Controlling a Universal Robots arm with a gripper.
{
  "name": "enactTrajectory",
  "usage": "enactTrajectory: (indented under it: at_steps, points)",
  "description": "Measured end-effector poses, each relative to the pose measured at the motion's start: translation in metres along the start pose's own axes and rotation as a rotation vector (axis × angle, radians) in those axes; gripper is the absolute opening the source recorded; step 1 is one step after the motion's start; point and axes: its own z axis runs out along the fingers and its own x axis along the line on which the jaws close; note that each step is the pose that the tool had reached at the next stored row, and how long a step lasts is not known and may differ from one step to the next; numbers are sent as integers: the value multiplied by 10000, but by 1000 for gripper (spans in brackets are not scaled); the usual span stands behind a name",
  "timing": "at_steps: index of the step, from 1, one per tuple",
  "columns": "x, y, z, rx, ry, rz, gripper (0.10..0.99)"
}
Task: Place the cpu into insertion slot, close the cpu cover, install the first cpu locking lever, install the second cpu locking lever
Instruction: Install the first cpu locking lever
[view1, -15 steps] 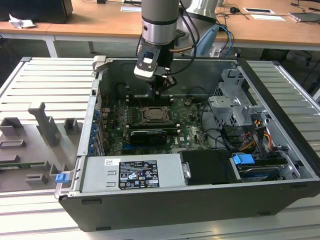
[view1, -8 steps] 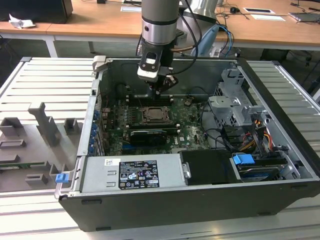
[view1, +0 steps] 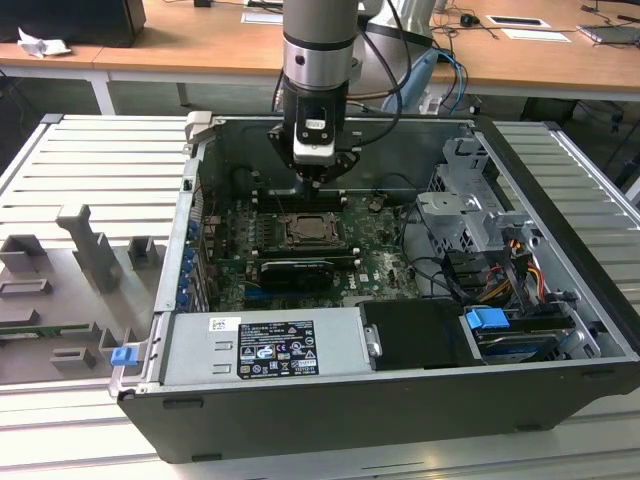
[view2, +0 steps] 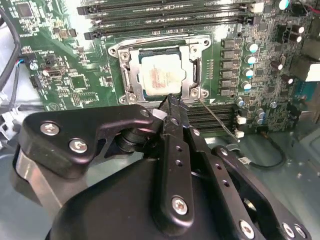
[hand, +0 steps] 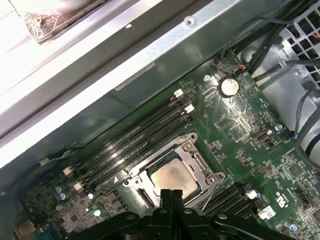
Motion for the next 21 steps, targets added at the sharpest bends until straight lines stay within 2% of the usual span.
enactTrajectory:
  at_steps: [2,8,15,17,21]
  points:
    - [0,0,0,5,25,-707,106]
    - [0,0,0,14,67,-1949,106]
    - [0,0,2,25,132,-3818,106]
    - [0,0,2,27,146,-4209,106]
    - [0,0,3,36,198,-5702,106]
